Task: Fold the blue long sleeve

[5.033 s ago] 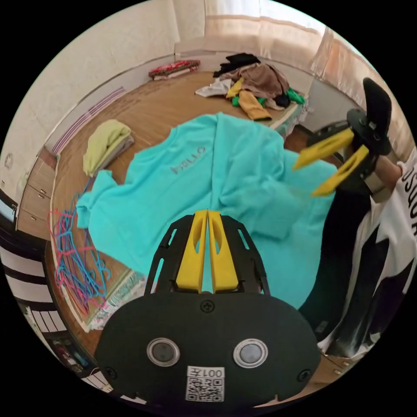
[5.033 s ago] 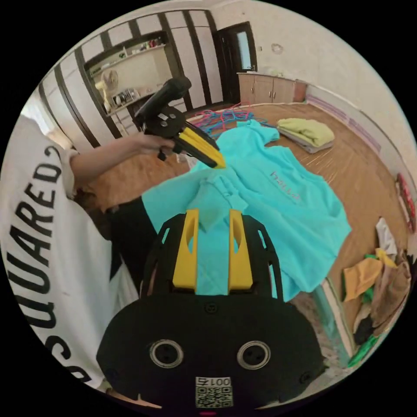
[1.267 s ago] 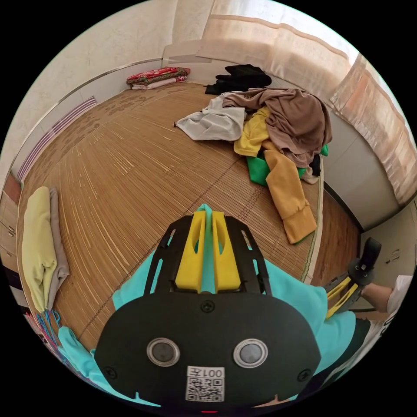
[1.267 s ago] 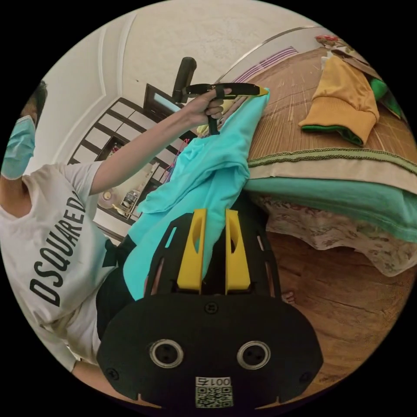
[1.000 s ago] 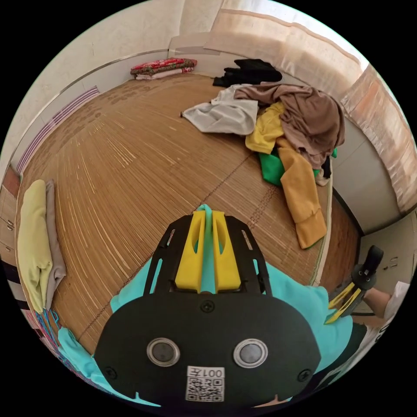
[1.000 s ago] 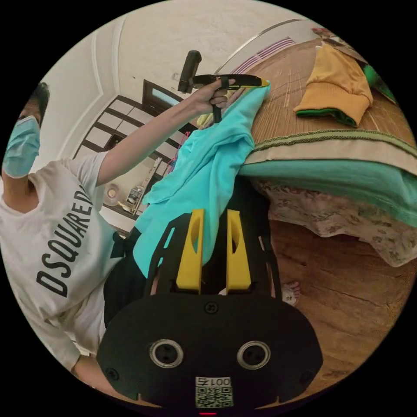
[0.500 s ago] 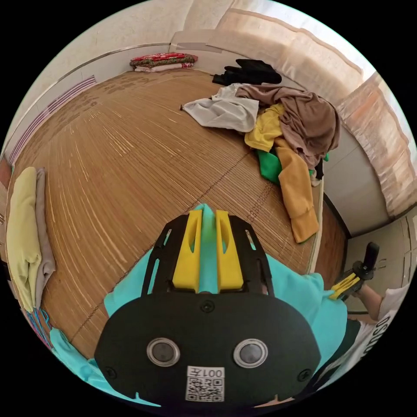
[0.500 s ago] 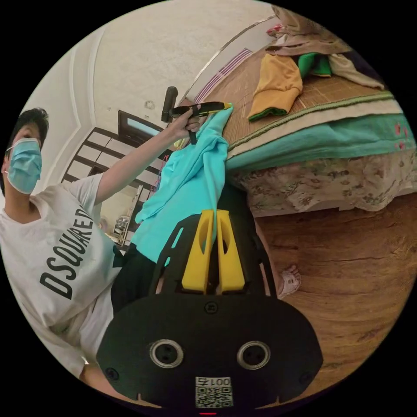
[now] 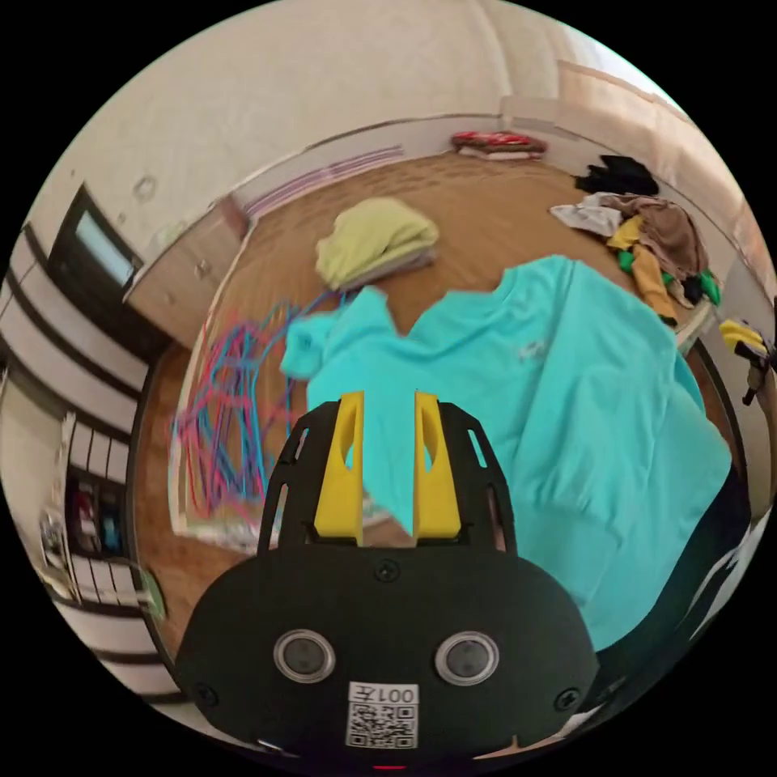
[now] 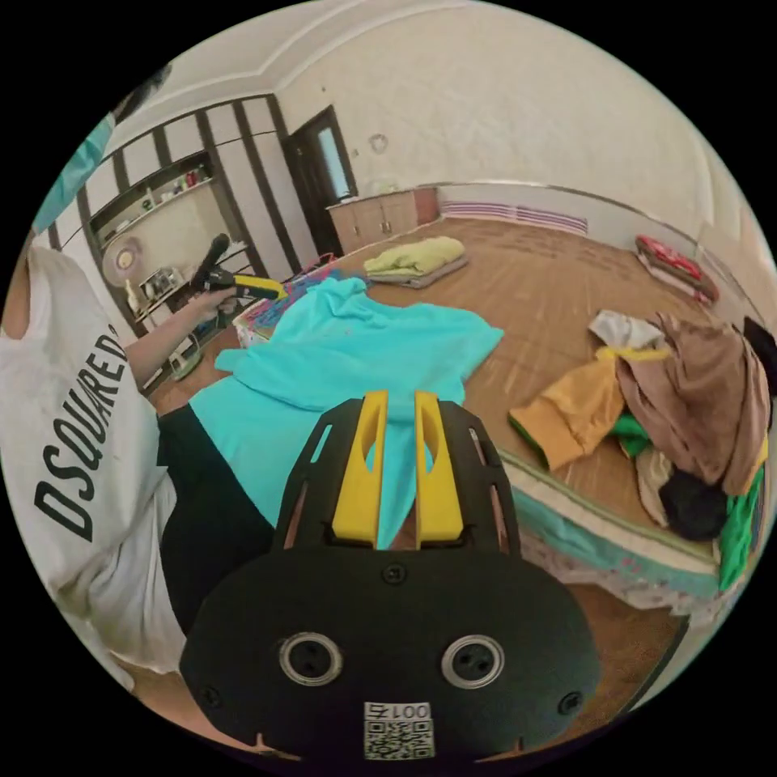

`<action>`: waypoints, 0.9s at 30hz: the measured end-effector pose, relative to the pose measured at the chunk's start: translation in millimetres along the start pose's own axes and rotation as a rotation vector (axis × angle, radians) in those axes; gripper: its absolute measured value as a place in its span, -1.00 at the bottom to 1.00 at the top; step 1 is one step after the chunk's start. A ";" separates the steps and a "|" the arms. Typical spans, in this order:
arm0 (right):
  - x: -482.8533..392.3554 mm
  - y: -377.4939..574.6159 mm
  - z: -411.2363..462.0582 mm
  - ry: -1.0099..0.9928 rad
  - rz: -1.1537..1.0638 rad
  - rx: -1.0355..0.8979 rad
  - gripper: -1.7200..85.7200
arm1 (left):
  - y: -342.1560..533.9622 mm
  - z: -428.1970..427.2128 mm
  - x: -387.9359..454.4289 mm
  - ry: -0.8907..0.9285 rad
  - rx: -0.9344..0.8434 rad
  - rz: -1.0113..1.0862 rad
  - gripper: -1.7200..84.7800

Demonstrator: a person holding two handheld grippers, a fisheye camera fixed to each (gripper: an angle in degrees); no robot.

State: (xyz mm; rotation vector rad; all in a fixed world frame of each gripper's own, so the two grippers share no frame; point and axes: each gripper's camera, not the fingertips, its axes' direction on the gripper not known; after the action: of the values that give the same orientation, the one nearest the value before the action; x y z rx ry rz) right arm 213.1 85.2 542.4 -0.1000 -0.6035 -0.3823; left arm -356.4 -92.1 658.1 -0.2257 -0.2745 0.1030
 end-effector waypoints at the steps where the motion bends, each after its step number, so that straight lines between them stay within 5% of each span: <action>1: -19.7 -26.7 20.8 -0.023 -0.087 -0.004 -0.87 | 29.6 7.1 -12.8 0.012 -0.043 -0.068 -0.73; 10: -178.0 -221.0 218.8 -0.091 -0.580 -0.192 -0.78 | 124.0 55.1 -18.5 0.215 -0.092 -0.266 -0.73; 19: -208.1 -369.0 410.0 -0.048 -0.287 -0.287 -0.73 | 132.9 49.0 -3.0 0.334 0.006 -0.202 -0.86; 27: -251.2 -420.0 537.7 -0.045 -0.301 -0.487 -0.70 | 147.3 38.9 30.5 0.375 0.034 -0.070 -0.92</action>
State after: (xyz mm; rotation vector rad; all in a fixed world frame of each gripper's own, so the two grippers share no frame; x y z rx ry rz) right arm -423.1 -114.1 832.5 -0.4888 -0.5610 -0.8176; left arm -348.4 62.8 667.8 -0.1973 0.0922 -0.0046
